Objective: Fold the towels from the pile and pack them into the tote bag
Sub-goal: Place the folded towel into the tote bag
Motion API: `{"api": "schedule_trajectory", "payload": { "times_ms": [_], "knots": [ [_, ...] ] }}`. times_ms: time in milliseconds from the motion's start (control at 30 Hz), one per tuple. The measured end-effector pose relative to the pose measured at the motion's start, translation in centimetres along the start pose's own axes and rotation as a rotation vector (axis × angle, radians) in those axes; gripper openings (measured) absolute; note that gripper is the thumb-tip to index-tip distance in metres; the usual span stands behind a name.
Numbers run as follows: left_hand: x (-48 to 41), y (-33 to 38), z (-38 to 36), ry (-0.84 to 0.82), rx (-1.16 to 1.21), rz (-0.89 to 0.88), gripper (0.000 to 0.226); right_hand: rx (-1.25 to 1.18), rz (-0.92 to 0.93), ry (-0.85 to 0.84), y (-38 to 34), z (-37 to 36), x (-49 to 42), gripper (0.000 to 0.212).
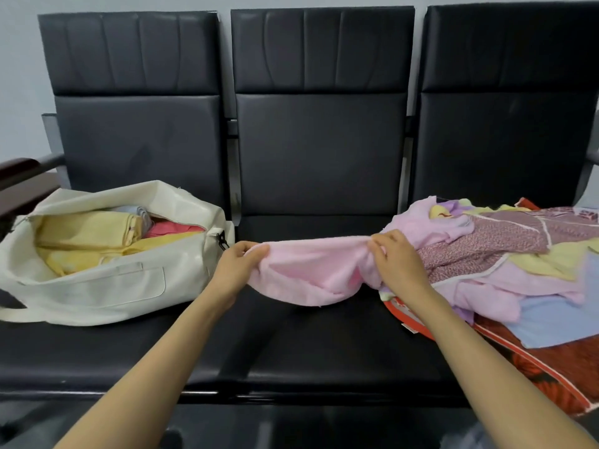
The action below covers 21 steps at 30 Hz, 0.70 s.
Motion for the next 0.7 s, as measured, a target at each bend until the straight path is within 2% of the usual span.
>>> {"api": "schedule_trajectory", "payload": {
  "times_ms": [67, 133, 267, 333, 400, 467, 533, 567, 633, 700],
  "knots": [
    [0.4, 0.7, -0.8, -0.168, 0.015, 0.009, 0.026, -0.067, -0.022, 0.175, -0.1, 1.3, 0.0, 0.024],
    [1.0, 1.4, -1.6, -0.327, 0.024, 0.007, 0.03, -0.139, -0.024, 0.218, -0.1, 1.4, 0.2, 0.022],
    [1.1, 2.1, -2.1, -0.402, 0.172, 0.038, 0.048, -0.208, -0.066, 0.219, -0.9, 1.4, 0.6, 0.022],
    [1.2, 2.4, -2.1, -0.437, 0.238, 0.071, 0.042, -0.175, -0.047, 0.287, -1.4, 1.9, 0.3, 0.022],
    [1.4, 2.7, -2.1, -0.498, 0.276, 0.102, 0.038, -0.265, 0.005, 0.327, -2.3, 2.1, -0.4, 0.022],
    [1.6, 2.8, -2.1, -0.51, 0.321, 0.122, 0.039, -0.448, 0.122, 0.171, -3.5, 1.0, -1.5, 0.04],
    [1.4, 2.6, -1.8, -0.4, 0.35, 0.147, 0.039, -0.505, 0.172, -0.163, -4.4, -1.1, -2.0, 0.063],
    [1.1, 2.3, -1.6, -0.31, 0.338, 0.159, 0.038, -0.488, 0.133, -0.334, -4.3, -2.4, -2.0, 0.069],
    [0.3, 1.3, -1.0, -0.114, 0.266, 0.19, 0.033, -0.301, 0.062, -0.556, -3.6, -4.2, -1.3, 0.07],
    [-0.4, 0.2, -0.3, 0.054, 0.295, 0.277, 0.031, -0.035, 0.061, -0.615, -3.0, -5.0, -0.4, 0.052]
  ]
}}
Point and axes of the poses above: each hand's wrist, its own x-axis away from the middle knuckle, its own z-axis out of the back of the hand, y = z × x, the point moved 2 cm from there along -x, towards the middle knuckle, and after that the axes turned 3 degrees about -x, right-handed, at the moved point
